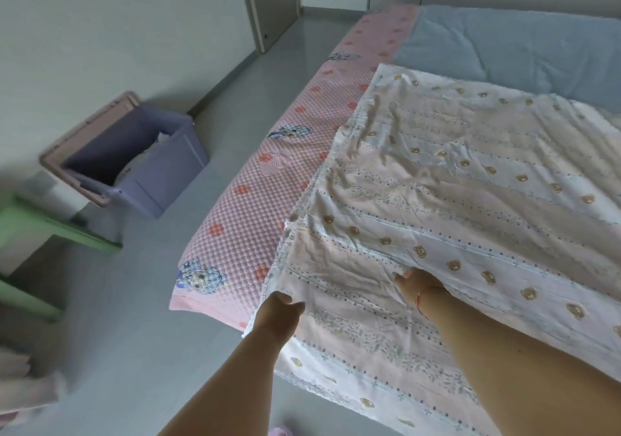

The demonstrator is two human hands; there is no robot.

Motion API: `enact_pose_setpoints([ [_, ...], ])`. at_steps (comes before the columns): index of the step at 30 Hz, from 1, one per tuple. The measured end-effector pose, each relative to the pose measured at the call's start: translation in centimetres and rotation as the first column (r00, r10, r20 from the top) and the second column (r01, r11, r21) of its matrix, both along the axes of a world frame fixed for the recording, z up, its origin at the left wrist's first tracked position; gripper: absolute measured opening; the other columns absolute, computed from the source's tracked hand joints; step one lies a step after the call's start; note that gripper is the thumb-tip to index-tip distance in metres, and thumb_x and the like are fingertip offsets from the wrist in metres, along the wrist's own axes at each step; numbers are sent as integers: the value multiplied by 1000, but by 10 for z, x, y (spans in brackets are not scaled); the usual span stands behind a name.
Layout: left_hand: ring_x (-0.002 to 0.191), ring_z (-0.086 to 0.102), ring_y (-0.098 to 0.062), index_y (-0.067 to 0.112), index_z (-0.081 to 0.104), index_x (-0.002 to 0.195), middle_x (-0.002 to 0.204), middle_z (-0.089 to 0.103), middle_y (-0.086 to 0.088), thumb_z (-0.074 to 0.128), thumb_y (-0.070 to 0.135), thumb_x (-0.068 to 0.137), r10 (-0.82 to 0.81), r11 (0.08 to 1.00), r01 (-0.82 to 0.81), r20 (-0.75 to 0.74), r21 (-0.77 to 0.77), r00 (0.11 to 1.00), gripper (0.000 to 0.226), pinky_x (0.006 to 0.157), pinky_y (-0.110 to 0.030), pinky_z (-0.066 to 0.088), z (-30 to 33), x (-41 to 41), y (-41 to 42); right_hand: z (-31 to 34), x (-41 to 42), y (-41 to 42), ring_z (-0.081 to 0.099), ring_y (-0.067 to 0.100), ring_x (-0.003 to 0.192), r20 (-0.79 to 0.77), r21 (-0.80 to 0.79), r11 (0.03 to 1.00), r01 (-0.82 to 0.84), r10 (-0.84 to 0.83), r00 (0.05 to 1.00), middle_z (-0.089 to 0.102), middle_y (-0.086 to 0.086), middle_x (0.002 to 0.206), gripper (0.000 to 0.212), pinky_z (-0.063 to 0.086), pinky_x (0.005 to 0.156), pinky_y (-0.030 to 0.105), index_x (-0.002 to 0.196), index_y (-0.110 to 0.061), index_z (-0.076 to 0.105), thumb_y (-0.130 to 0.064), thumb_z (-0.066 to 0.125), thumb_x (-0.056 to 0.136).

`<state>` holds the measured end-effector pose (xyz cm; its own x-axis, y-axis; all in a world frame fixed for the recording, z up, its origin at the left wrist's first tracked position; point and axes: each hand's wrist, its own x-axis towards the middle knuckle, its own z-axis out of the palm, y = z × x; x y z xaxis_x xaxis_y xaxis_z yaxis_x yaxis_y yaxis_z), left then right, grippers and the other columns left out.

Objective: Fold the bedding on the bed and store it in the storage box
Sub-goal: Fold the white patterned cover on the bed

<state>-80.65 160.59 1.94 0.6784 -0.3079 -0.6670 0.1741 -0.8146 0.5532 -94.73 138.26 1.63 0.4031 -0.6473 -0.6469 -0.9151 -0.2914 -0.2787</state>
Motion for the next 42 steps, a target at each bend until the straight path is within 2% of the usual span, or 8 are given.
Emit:
enact_pose_setpoints([
  [13,105,62,-23,10,54,123,116,66,-3,66,21,87,-142,990,142,5,-16,990,40,94,-37,50,-66,86,39,-36,121,111,54,21,117,355,233,970,65,-147,923,57,5,128,36,40,99,30,127,-13,52,-33,46,98],
  [20,80,60,-17,15,63,95,86,65,2,66,33,87,-230,965,239,87,-109,969,20,66,-25,45,-60,83,39,-41,153,115,64,32,96,239,212,967,142,-193,952,68,16,97,39,50,89,40,95,-7,60,-43,45,95],
  [24,77,60,-16,26,62,93,88,65,8,71,9,82,-305,911,244,-146,-333,941,22,65,-23,50,-50,71,37,-36,165,120,62,27,100,101,283,946,155,-190,977,65,11,104,55,49,82,33,108,-10,59,-60,53,85],
  [27,79,63,-18,20,63,109,101,68,2,61,-10,80,-321,899,150,-386,-412,865,42,62,-19,53,-40,61,31,-36,167,116,56,28,117,-5,192,968,161,-163,987,59,12,126,55,45,90,29,128,-4,53,-38,63,86],
  [30,93,67,-15,13,63,116,105,70,-4,62,-9,80,-265,919,112,-384,-378,884,42,73,-17,54,-45,58,36,-36,158,106,54,30,119,9,314,902,297,-315,949,56,16,129,46,45,81,29,128,1,53,-15,65,87],
  [33,104,65,-16,12,65,115,108,69,-3,67,1,83,-219,953,128,-329,-274,919,34,82,-16,48,-53,60,41,-37,147,105,56,34,114,6,338,856,390,-416,909,58,20,125,42,46,97,38,123,5,55,-16,64,88],
  [38,112,54,-17,18,62,123,125,59,-2,71,18,83,-461,885,459,-281,-76,842,41,93,-24,42,-55,52,46,-35,138,102,57,34,111,74,359,844,399,-451,889,60,20,122,47,45,95,37,125,4,55,-28,61,91],
  [42,98,53,-13,21,64,111,106,58,3,75,33,82,-558,829,550,-161,-97,814,33,83,-19,40,-53,43,41,-31,138,96,54,33,116,126,379,830,409,-484,866,57,20,126,50,41,98,34,129,5,51,-27,62,91],
])
